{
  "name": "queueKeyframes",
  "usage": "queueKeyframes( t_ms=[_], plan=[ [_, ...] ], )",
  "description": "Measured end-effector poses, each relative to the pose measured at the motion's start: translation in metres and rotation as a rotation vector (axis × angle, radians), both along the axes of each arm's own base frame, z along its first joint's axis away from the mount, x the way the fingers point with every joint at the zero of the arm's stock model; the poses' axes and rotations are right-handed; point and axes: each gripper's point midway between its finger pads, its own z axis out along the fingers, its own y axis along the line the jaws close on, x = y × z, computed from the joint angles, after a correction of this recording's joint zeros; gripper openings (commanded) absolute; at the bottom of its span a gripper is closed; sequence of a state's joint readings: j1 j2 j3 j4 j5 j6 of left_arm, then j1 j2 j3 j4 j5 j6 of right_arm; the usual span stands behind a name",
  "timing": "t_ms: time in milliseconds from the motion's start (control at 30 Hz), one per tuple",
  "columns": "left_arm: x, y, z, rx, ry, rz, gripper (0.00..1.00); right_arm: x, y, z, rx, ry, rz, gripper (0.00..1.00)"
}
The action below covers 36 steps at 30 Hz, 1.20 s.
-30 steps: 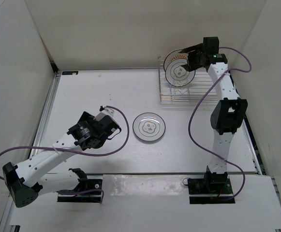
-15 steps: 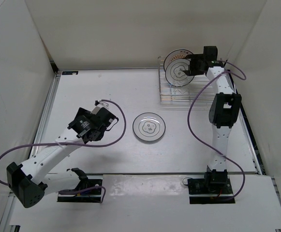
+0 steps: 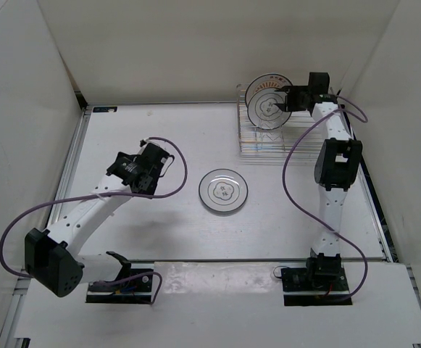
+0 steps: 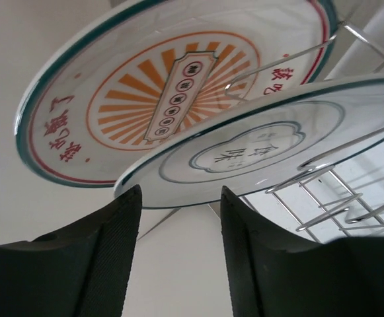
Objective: Unload the plates from the dish rack
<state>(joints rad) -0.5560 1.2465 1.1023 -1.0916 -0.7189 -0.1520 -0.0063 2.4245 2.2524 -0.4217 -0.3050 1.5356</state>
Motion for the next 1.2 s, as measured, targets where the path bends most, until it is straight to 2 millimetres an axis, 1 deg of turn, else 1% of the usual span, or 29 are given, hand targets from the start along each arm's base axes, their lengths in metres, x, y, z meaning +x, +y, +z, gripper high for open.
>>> queueKeyframes(
  t_ms=[33,100,133,200,267,300,333,433,500,567,667,733,767,833,933,967,1133,1200],
  plan=[
    [0.001,-0.001,0.000,-0.002,0.002,-0.002,1.00,-0.001,-0.001,-0.003,0.005,0.003,0.004,0.52],
    [0.004,-0.002,0.000,-0.008,0.001,-0.005,1.00,-0.004,-0.002,-0.010,0.011,0.017,0.013,0.52],
    [0.004,-0.003,0.000,-0.010,0.002,-0.006,1.00,-0.007,-0.003,-0.016,0.014,0.029,0.017,0.50],
    [0.005,-0.004,-0.001,-0.016,0.007,-0.006,1.00,-0.015,-0.004,-0.030,0.017,0.064,0.033,0.50],
    [0.004,-0.004,-0.002,-0.017,0.012,-0.005,1.00,-0.022,-0.006,-0.042,0.019,0.095,0.049,0.56],
    [0.004,-0.004,-0.003,-0.019,0.014,-0.005,1.00,-0.024,-0.006,-0.044,0.017,0.099,0.056,0.60],
    [0.004,-0.004,-0.003,-0.020,0.015,-0.004,1.00,-0.024,-0.006,-0.044,0.014,0.097,0.063,0.66],
    [0.004,-0.002,-0.004,-0.025,0.017,0.006,1.00,-0.019,-0.008,-0.035,0.011,0.054,0.064,0.73],
    [0.003,0.000,-0.005,-0.029,0.023,0.014,1.00,-0.011,-0.009,-0.021,0.012,0.007,0.051,0.75],
    [0.003,0.003,-0.005,-0.036,0.028,0.026,1.00,-0.001,-0.011,0.001,0.021,-0.045,0.033,0.76],
    [0.002,0.006,-0.007,-0.048,0.034,0.044,1.00,0.014,-0.013,0.040,0.039,-0.157,0.008,0.77],
    [0.002,0.006,-0.008,-0.057,0.040,0.049,1.00,0.020,-0.013,0.055,0.050,-0.207,-0.002,0.77],
    [0.003,0.005,-0.009,-0.059,0.043,0.050,1.00,0.022,-0.014,0.059,0.054,-0.221,-0.006,0.79],
    [0.003,0.004,-0.009,-0.063,0.048,0.049,1.00,0.024,-0.014,0.060,0.066,-0.224,-0.016,0.79],
    [0.005,0.003,-0.009,-0.068,0.053,0.049,1.00,0.027,-0.015,0.054,0.086,-0.217,-0.028,0.79],
    [0.005,0.003,-0.010,-0.070,0.055,0.048,1.00,0.029,-0.015,0.051,0.092,-0.212,-0.031,0.77],
    [0.006,0.006,-0.011,-0.076,0.059,0.065,1.00,0.032,-0.012,0.028,0.130,-0.164,-0.038,0.77],
    [0.006,0.007,-0.012,-0.076,0.064,0.071,1.00,0.032,-0.011,0.024,0.144,-0.152,-0.035,0.74]
  ],
)
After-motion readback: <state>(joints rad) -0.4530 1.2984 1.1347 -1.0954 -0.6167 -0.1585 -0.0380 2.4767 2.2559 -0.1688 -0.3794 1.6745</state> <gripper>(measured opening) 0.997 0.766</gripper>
